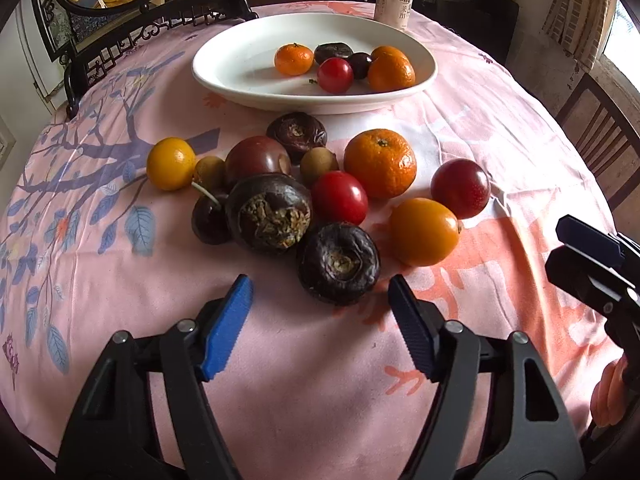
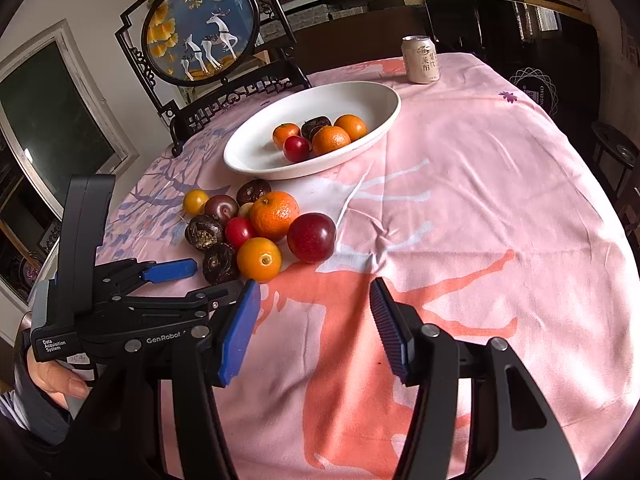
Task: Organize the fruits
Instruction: 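Grasp a passion fruit with the left gripper while the right grasps a red plum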
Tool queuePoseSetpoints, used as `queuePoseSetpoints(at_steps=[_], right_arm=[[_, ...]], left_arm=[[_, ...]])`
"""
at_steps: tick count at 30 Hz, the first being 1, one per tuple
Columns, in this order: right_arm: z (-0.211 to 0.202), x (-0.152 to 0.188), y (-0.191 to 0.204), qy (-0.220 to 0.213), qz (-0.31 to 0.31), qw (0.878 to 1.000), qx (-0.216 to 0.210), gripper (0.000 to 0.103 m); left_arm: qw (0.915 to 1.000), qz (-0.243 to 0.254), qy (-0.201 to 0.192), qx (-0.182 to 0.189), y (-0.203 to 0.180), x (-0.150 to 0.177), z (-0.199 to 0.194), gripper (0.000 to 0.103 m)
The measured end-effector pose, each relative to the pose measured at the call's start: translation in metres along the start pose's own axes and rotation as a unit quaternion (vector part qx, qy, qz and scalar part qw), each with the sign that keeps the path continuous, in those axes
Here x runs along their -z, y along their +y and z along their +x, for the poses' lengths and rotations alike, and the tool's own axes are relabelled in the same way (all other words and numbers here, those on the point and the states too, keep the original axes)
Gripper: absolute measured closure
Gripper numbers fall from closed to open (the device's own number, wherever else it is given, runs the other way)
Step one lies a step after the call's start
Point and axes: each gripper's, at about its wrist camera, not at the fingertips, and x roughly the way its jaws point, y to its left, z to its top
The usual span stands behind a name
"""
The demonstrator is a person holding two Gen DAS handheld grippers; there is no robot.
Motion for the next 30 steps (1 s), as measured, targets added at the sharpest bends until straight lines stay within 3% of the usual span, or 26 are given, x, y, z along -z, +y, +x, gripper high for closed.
queuePoseSetpoints(at_steps=[1,7,13,19,30], right_arm=[[0.0,0.0,0.0,0.0,-0.001,1.0,0.0,0.046],[0.003,0.0,0.004,0.008,-0.004,1.0,0.003,0.046],[0.012,-0.001,0.014,0.025,-0.025,0.999,0.026,0.046],[0.042,-0.002,0.014,0.074,-0.052,0.991,0.097,0.046],[0.079,-0.03,0.027,0.083,-0.107,0.985,0.107,0.046]], left_arm=[[1.0,0.001,0.0,-0.001,-0.001,-0.002,0.001,0.034],[0.9998,0.01,-0.012,0.008,-0.001,-0.008,0.003,0.061],[0.9995,0.001,-0.005,0.03,0.011,-0.004,-0.003,0.062],[0.9991,-0.005,-0.01,0.04,0.027,0.006,-0.016,0.062],[0.9985,-0.019,-0.015,0.05,0.048,0.01,-0.023,0.062]])
